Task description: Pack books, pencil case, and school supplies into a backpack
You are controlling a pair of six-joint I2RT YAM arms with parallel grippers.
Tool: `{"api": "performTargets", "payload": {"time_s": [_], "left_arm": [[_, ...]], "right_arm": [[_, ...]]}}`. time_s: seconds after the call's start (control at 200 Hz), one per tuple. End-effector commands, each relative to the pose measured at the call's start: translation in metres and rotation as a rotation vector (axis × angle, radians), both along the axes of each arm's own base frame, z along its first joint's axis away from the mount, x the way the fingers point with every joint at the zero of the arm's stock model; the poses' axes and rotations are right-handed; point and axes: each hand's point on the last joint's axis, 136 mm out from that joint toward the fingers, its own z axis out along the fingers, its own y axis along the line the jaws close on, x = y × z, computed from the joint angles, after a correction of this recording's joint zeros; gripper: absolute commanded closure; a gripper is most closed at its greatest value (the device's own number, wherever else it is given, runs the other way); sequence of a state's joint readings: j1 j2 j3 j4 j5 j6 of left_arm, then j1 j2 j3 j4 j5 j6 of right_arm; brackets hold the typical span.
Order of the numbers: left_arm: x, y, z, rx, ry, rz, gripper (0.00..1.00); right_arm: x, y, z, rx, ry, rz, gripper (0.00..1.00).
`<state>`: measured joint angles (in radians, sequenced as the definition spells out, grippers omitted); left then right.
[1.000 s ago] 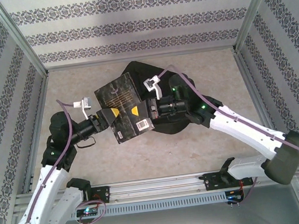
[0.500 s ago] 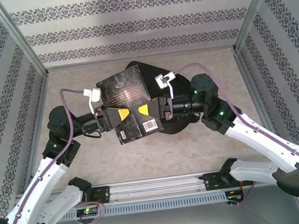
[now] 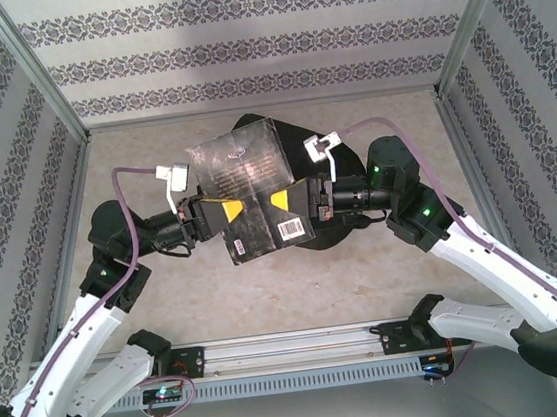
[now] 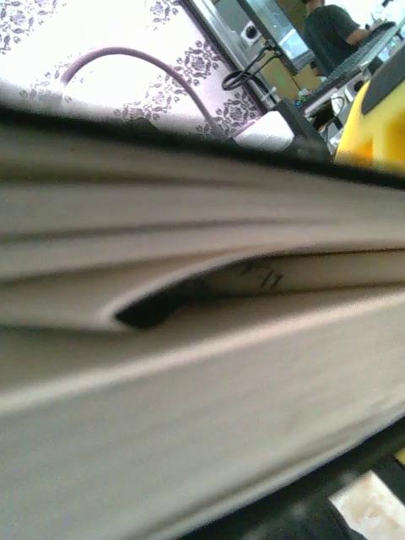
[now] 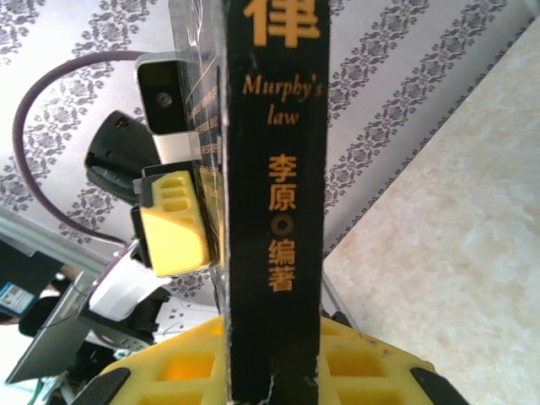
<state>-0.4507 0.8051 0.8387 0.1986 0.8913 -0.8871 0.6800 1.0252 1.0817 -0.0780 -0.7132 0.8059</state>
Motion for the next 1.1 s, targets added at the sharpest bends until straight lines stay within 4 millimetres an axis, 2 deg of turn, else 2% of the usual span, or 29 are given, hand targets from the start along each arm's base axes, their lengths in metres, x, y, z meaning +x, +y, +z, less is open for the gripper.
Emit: {"api": "performTargets", "payload": {"time_s": [0.0,0.205,0.285,0.315,0.355,0.38,0.385,0.435,0.55,0.635,0.695,0.809,0.989,1.094], "left_arm": [[-0.006,0.001,0.016,-0.016,-0.093,0.007,0.70],[0.003,-0.002,0.009,0.025,-0.091,0.045,0.80],[0.006,-0.005,0.006,0.037,-0.084,0.039,0.95],[0.007,-0.006,0.006,0.034,-0.084,0.037,1.00],[0.009,-0.006,0.008,0.023,-0.081,0.044,1.00],[0.010,-0.006,0.009,0.010,-0.082,0.052,1.00],[0.010,-0.005,0.010,0.008,-0.084,0.056,1.00],[0.013,-0.001,0.015,-0.025,-0.087,0.092,1.00],[0.025,0.017,0.032,-0.155,-0.085,0.224,1.00],[0.033,0.031,0.049,-0.308,-0.053,0.284,1.00],[0.039,0.040,0.058,-0.393,-0.030,0.326,1.00],[0.052,0.052,0.060,-0.502,0.020,0.403,1.00],[0.060,0.042,0.063,-0.551,0.066,0.398,1.00],[0.062,0.036,0.060,-0.548,0.082,0.413,1.00]], "right_arm": [[0.022,-0.014,0.001,-0.011,-0.043,-0.139,1.00],[0.025,-0.016,-0.008,-0.054,-0.045,-0.172,1.00],[0.024,-0.013,-0.011,-0.072,-0.044,-0.166,1.00],[0.025,-0.014,-0.012,-0.076,-0.044,-0.170,0.96],[0.025,-0.014,-0.012,-0.076,-0.041,-0.175,0.84],[0.026,-0.015,-0.012,-0.074,-0.040,-0.183,0.70],[0.026,-0.015,-0.012,-0.071,-0.041,-0.186,0.65],[0.028,-0.017,-0.013,-0.062,-0.040,-0.200,0.47],[0.033,-0.022,-0.014,-0.024,-0.022,-0.252,0.16],[0.040,-0.025,-0.016,0.055,0.023,-0.298,0.03],[0.042,-0.027,-0.011,0.153,0.049,-0.309,0.02],[0.041,-0.033,-0.001,0.331,0.075,-0.339,0.02],[0.034,-0.032,0.017,0.413,0.020,-0.384,0.02],[0.037,-0.029,0.025,0.451,0.018,-0.379,0.02]]}}
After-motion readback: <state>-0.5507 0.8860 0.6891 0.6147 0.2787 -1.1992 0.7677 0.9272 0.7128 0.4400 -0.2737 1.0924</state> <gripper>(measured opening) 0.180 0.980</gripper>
